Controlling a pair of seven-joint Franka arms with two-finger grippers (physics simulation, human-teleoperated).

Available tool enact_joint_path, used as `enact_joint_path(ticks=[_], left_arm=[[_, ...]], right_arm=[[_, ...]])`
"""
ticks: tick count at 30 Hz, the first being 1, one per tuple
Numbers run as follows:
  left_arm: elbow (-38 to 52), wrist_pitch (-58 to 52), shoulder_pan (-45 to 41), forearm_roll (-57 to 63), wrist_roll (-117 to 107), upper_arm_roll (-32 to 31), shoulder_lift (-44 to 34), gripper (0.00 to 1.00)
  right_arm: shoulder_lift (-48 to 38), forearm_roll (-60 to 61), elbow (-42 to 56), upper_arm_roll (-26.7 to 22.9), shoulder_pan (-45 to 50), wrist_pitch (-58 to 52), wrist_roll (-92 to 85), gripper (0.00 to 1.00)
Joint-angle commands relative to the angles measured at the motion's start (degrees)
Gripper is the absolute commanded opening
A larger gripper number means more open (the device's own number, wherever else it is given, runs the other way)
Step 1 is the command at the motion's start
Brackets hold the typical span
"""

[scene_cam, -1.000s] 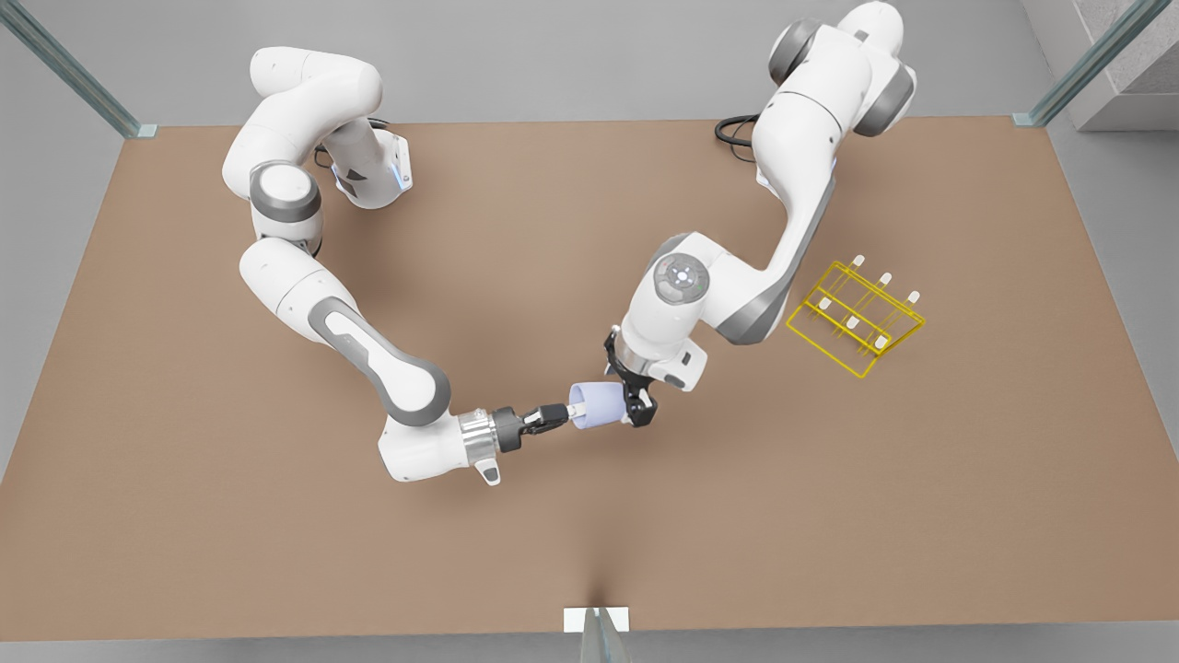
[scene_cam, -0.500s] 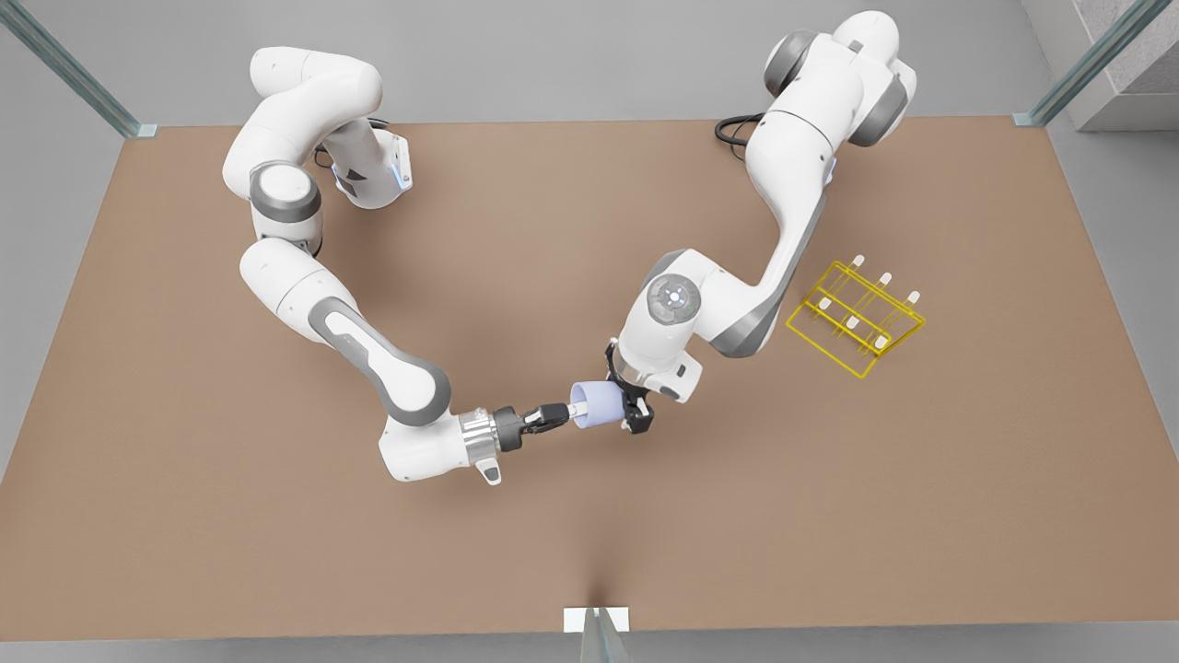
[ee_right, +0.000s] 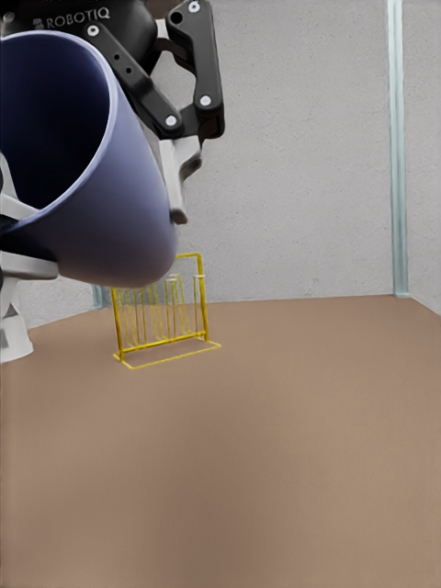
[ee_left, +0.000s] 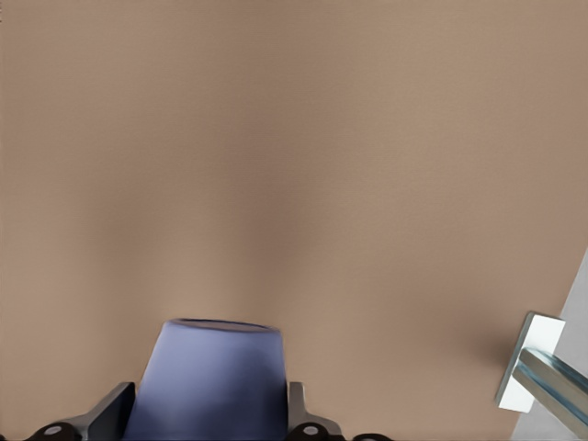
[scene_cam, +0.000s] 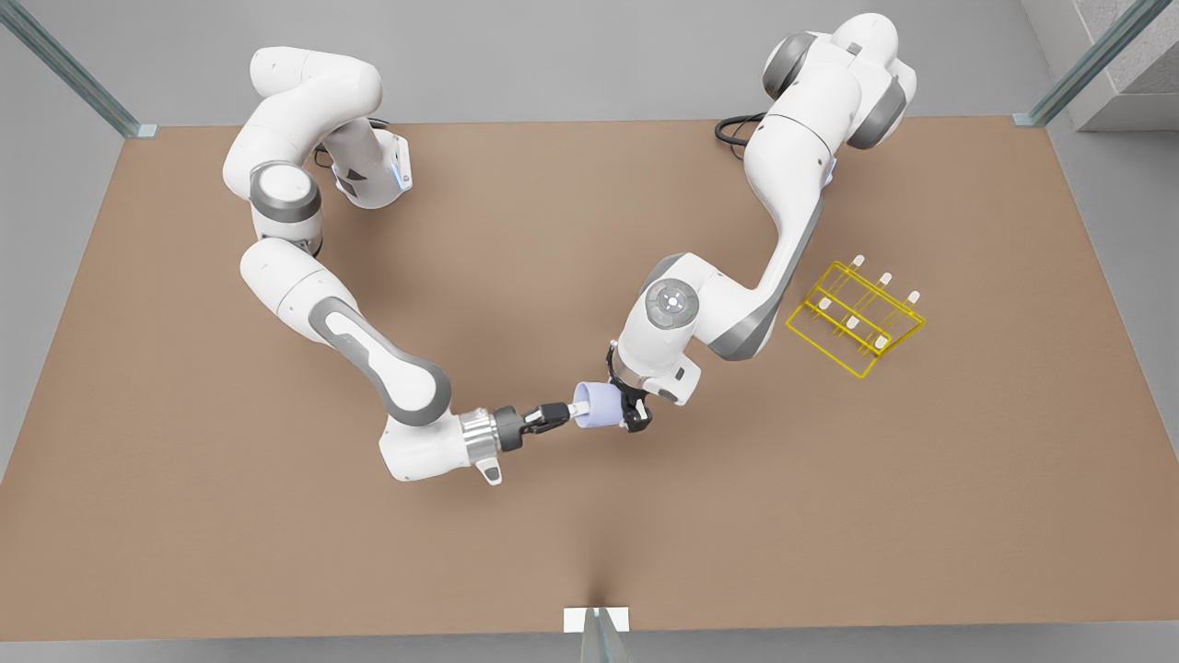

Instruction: Place the cup on the cup holder

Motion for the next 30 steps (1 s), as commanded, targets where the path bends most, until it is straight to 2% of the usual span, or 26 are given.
enact_joint_path(ticks=[1,9,11,12,13,14,15,18,21,22,23,24,25,26,28,29,30], left_arm=[[0.0,0.1,0.0,0.1,0.0,0.0,0.0,0.80],[0.3,0.0,0.1,0.1,0.1,0.0,0.3,0.80],[0.3,0.0,0.1,0.1,0.2,0.0,0.2,0.80],[0.4,0.0,0.1,0.1,0.2,0.0,0.2,0.80],[0.4,0.0,0.1,0.1,0.2,0.0,0.2,0.80],[0.4,0.0,0.1,0.1,0.2,0.0,0.2,0.81],[0.3,0.0,0.1,0.1,0.2,0.0,0.2,0.81],[0.3,-0.1,0.1,0.1,0.2,0.0,0.2,0.80],[0.4,-0.1,0.1,0.1,0.2,0.0,0.2,0.80],[0.4,-0.1,0.1,0.1,0.2,0.0,0.1,0.80],[0.4,-0.1,0.1,0.1,0.9,0.0,0.0,0.81],[0.4,-0.1,0.0,0.1,1.7,1.0,-0.2,0.81],[0.4,-0.9,0.0,5.0,2.5,1.1,-0.4,0.80],[0.4,-5.5,0.0,16.2,3.4,1.1,-0.4,0.81],[0.5,-15.7,-0.2,31.5,8.4,0.8,-0.9,0.81],[0.6,-22.2,-1.0,37.1,12.3,0.7,-1.0,0.81],[1.9,-30.3,-2.5,43.6,17.2,0.6,-0.9,0.81]], right_arm=[[0.0,-0.1,0.0,0.0,0.1,0.0,0.0,0.29],[0.0,-0.1,0.0,0.0,0.1,0.0,0.0,0.29],[0.0,0.0,0.0,0.0,0.0,0.0,0.1,0.35],[0.0,0.0,0.0,0.0,0.0,0.0,0.1,0.62],[0.0,0.0,0.0,0.0,0.0,0.0,0.1,0.79],[0.0,0.8,0.0,0.0,0.1,0.0,0.0,0.93],[-0.1,0.8,0.0,0.0,0.0,0.0,0.1,1.00],[-0.2,1.0,-1.3,0.0,-1.7,-0.2,0.1,1.00],[-1.2,1.2,-9.6,1.0,-9.4,-1.5,0.3,1.00],[-4.7,1.5,-14.9,1.5,-15.3,-4.5,3.4,1.00],[-11.2,1.3,-17.3,1.4,-21.1,-12.4,10.2,1.00],[-17.8,0.5,-16.4,-0.7,-24.2,-19.9,16.1,1.00],[-26.0,-12.2,-11.3,-3.7,-24.6,-31.2,22.0,1.00],[-32.5,-27.8,-6.1,-3.7,-24.4,-41.7,24.0,1.00],[-41.4,-51.5,-6.1,-3.6,-23.4,-44.3,21.7,1.00],[-51.0,-52.4,-6.7,-14.1,-17.0,-43.9,16.3,1.00],[-57.7,-40.3,-7.1,-30.6,-7.9,-40.9,13.3,1.00]])
